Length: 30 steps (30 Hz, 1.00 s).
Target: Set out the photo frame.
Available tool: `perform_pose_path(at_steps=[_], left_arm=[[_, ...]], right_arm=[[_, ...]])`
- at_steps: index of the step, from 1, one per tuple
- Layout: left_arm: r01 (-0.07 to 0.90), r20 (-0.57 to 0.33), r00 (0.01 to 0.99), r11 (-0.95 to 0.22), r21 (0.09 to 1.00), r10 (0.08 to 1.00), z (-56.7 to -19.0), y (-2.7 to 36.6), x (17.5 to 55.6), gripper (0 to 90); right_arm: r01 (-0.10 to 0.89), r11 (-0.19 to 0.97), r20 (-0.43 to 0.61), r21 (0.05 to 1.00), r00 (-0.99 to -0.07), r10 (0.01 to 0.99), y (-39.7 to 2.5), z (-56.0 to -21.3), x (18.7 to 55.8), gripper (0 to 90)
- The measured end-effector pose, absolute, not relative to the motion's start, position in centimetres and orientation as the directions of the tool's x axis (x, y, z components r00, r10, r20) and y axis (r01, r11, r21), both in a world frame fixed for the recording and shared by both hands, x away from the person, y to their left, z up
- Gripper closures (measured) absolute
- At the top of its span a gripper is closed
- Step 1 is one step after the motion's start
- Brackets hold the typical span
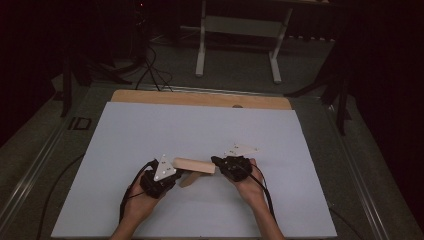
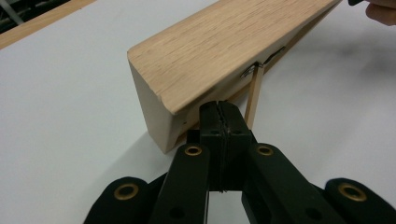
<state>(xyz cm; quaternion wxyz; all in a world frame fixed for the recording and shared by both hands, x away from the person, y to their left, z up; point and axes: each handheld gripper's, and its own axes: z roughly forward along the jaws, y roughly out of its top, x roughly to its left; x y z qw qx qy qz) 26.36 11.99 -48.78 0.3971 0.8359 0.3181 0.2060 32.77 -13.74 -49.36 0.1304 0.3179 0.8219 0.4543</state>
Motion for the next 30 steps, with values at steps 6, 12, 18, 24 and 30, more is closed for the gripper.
perform_pose_path(at_steps=[6, 12, 18, 24, 30], left_arm=[[0.364, 0.096, 0.719, -0.490, 0.792, 0.689, -48.7, 11.5, 26.6, 89.6], [0.358, 0.098, 0.722, -0.491, 0.794, 0.685, -48.5, 11.1, 26.6, 89.6], [0.354, 0.097, 0.729, -0.494, 0.794, 0.678, -48.4, 10.7, 26.6, 89.5], [0.347, 0.097, 0.736, -0.496, 0.796, 0.670, -48.3, 10.2, 26.6, 89.5], [0.338, 0.094, 0.748, -0.500, 0.797, 0.657, -48.2, 9.7, 26.6, 89.5]], right_arm=[[0.399, 0.391, 0.068, 0.829, -0.767, 0.638, -13.7, -49.3, 32.6, 90.0], [0.392, 0.396, 0.061, 0.830, -0.770, 0.635, -13.6, -49.3, 32.4, 90.0], [0.385, 0.407, 0.052, 0.828, -0.776, 0.629, -13.5, -49.3, 32.1, 90.0], [0.378, 0.414, 0.043, 0.828, -0.779, 0.626, -13.3, -49.3, 31.8, 90.0], [0.372, 0.425, 0.033, 0.826, -0.783, 0.621, -13.2, -49.2, 31.6, 90.0]])
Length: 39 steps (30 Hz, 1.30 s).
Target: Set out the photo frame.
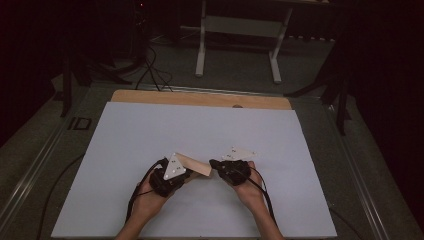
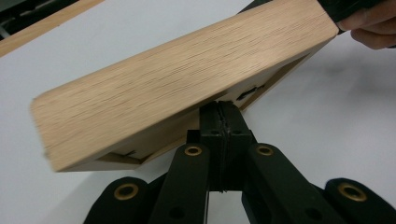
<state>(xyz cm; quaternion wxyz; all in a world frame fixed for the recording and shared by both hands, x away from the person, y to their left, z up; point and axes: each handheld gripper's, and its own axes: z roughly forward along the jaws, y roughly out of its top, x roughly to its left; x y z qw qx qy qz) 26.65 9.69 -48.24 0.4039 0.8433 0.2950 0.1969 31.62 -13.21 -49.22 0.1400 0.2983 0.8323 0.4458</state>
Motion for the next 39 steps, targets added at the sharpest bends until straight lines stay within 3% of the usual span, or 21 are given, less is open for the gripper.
perform_pose_path(at_steps=[39], left_arm=[[0.368, 0.095, 0.719, -0.493, 0.789, 0.688, -49.5, 10.3, 28.7, 89.6]], right_arm=[[0.302, 0.500, -0.017, 0.812, -0.843, 0.538, -10.8, -49.1, 29.3, 90.0]])
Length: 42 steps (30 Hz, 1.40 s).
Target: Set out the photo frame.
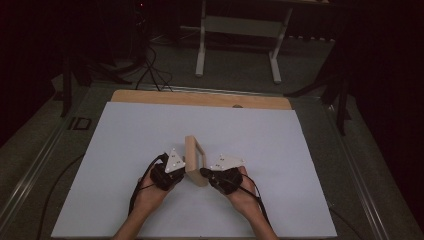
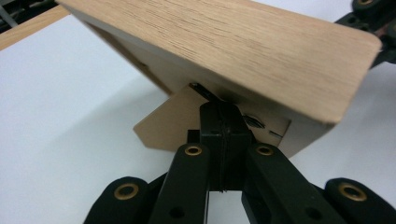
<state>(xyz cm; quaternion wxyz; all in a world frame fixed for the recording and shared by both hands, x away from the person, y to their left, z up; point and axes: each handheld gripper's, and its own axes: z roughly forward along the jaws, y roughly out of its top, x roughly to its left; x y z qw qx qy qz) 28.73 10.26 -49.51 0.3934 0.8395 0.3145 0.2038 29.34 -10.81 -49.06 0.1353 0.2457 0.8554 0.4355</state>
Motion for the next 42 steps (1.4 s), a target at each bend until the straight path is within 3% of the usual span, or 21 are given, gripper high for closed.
perform_pose_path(at_steps=[15, 28, 37, 42], left_arm=[[0.370, 0.079, 0.712, -0.469, 0.802, 0.697, -49.5, 11.4, 28.9, 88.3], [0.395, 0.049, 0.670, -0.411, 0.822, 0.741, -48.6, 13.4, 28.3, 75.5], [0.414, -0.004, 0.642, -0.342, 0.843, 0.767, -47.5, 15.0, 28.0, 58.9], [0.430, -0.028, 0.635, -0.323, 0.843, 0.772, -47.2, 15.2, 27.9, 53.9]], right_arm=[[0.291, 0.507, -0.016, 0.811, -0.856, 0.517, -10.3, -49.0, 29.0, 87.5], [0.316, 0.484, -0.007, 0.816, -0.831, 0.556, -12.2, -48.8, 29.5, 76.9], [0.338, 0.463, -0.001, 0.819, -0.807, 0.591, -13.2, -48.7, 29.7, 63.7], [0.346, 0.466, -0.002, 0.814, -0.800, 0.599, -13.3, -48.8, 29.8, 60.8]])
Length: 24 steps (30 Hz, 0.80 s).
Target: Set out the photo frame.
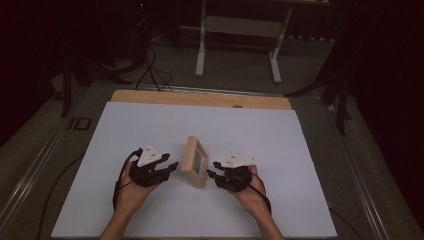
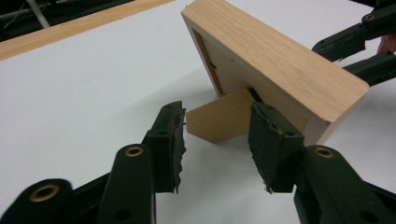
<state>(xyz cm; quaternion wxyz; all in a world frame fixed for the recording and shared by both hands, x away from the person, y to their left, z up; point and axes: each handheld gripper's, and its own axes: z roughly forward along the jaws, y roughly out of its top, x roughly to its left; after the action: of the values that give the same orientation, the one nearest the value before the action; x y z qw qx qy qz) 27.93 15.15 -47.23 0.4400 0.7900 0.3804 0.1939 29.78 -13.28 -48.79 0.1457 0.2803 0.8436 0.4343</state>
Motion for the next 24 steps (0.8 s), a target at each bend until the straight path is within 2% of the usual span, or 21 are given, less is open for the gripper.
perform_pose_path(at_steps=[9, 18, 24], left_arm=[[0.432, -0.092, 0.628, -0.248, 0.867, 0.773, -46.3, 16.2, 27.7, 52.1], [0.425, -0.118, 0.651, -0.231, 0.875, 0.750, -45.1, 15.6, 27.2, 51.3], [0.418, -0.117, 0.662, -0.235, 0.877, 0.740, -44.2, 14.9, 26.8, 46.6]], right_arm=[[0.347, 0.461, 0.002, 0.817, -0.801, 0.599, -13.6, -48.7, 29.9, 56.0], [0.355, 0.453, 0.010, 0.818, -0.795, 0.606, -13.8, -48.7, 30.0, 54.2], [0.355, 0.448, 0.012, 0.820, -0.795, 0.607, -14.0, -48.6, 30.0, 53.2]])
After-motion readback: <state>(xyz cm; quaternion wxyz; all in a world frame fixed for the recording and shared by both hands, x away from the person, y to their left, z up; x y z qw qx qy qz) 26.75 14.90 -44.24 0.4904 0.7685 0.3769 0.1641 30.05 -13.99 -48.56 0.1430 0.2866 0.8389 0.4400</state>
